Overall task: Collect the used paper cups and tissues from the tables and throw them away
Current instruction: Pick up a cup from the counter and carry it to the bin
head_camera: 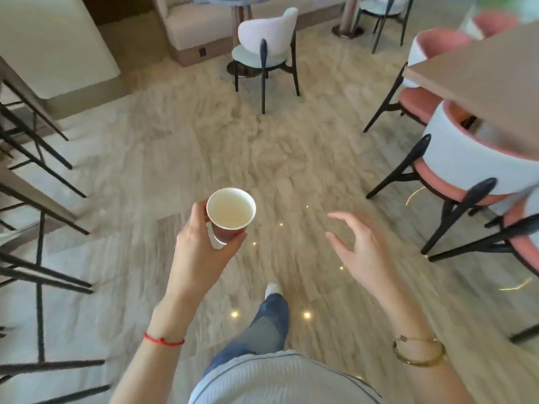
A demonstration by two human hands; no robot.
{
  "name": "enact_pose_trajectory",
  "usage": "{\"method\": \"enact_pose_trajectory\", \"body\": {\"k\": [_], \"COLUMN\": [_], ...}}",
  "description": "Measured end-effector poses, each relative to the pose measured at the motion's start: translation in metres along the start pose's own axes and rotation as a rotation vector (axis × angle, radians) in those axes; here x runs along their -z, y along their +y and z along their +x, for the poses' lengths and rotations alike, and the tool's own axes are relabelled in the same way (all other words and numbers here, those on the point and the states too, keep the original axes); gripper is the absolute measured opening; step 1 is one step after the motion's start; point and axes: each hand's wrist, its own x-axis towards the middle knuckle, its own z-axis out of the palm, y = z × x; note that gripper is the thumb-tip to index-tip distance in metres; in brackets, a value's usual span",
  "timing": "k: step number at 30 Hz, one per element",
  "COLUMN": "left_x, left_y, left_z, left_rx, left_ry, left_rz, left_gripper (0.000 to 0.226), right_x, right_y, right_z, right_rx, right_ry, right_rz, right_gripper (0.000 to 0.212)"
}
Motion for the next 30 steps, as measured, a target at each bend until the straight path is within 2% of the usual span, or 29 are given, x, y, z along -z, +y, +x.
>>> {"method": "enact_pose_trajectory", "body": {"k": [11, 20, 30], "left_x": [-0.099, -0.219, -0.367], "left_y": [0.028, 0.031, 0.105], "left_z": [0.273, 0.443, 0.676], "left_rx": [-0.141, -0.142, -0.197], "left_ry": [-0.114, -0.221, -0.198], "left_rz": [-0.044, -0.069, -0.096], "left_gripper": [0.063, 0.060, 0.061], "right_x": [0.024, 0.034, 0.106], "right_y": [0.051, 0.142, 0.240], "right_z": [0.234, 0.392, 0.651], "right_rx": [-0.092, -0.206, -0.200], "right_ry": [0.137, 0.182, 0.203], "right_rz": [-0.083, -0.073, -0.093], "right_gripper": [0.031, 0.032, 0.031]}}
